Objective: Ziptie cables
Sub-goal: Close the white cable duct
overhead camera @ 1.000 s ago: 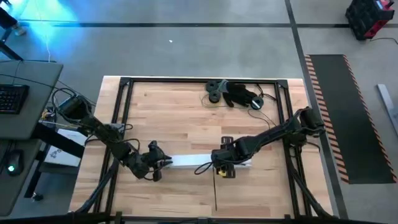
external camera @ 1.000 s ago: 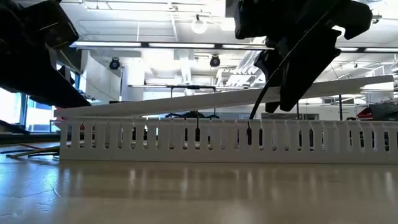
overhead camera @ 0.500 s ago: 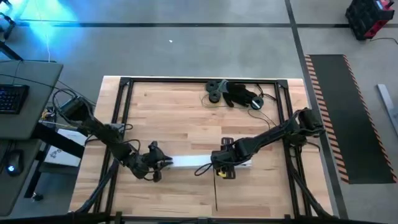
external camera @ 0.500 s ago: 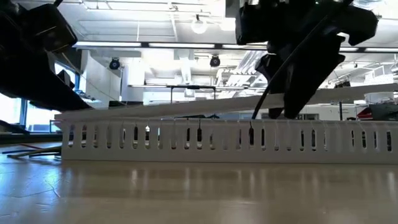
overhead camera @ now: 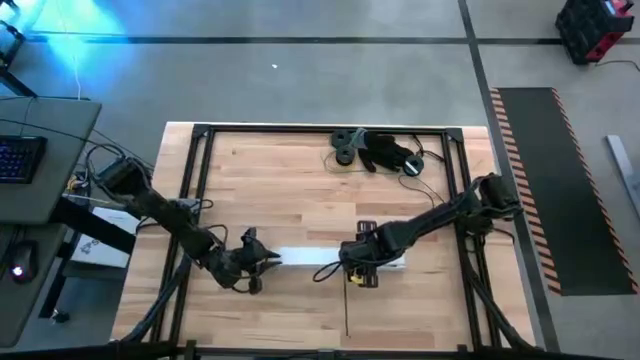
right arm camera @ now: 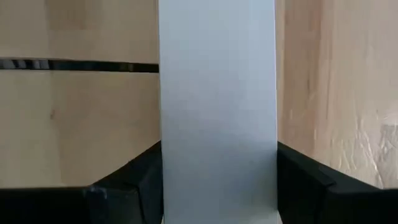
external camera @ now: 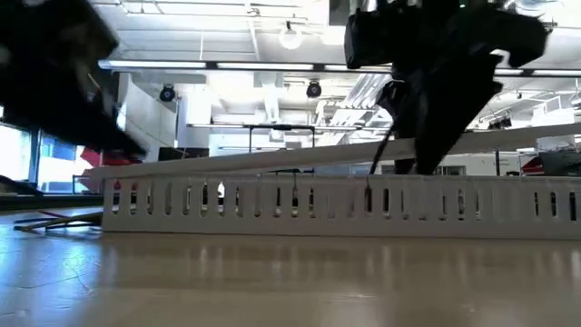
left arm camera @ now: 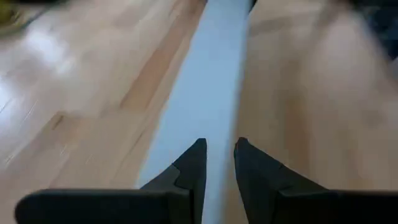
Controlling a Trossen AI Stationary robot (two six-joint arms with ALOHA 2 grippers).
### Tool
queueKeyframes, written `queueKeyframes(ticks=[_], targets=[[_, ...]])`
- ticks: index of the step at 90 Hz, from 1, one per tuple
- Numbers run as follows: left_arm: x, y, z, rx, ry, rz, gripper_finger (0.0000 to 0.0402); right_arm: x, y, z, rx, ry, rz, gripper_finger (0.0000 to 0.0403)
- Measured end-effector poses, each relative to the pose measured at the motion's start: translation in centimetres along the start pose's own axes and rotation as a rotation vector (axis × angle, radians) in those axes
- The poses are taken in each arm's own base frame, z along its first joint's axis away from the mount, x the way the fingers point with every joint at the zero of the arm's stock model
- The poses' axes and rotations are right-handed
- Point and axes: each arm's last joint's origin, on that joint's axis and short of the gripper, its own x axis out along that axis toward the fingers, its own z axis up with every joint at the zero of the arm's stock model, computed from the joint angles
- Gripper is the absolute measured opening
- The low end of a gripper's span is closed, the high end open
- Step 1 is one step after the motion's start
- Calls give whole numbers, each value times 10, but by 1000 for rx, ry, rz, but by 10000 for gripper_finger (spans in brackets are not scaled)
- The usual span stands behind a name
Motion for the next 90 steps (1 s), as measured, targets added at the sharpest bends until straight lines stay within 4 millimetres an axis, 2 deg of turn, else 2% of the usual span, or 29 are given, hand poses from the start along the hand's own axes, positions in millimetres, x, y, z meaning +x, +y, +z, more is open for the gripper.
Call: queueKeyframes(ticks=[19,36,59,72,90], targets=[[20,1,17,47,11,1,31,0,0,0,-4,-1,1,204],[44,15,8,56,95,13,3,0,0,0,-4,0,3,204],[65,15,-8,33,104,4,2,0,1,-4,-7,38,13,204],[70,15,-15,24,120,22,2,0,5,-6,2,48,11,204],[68,15,-14,40,113,25,2,8,14,-9,19,60,-11,204]])
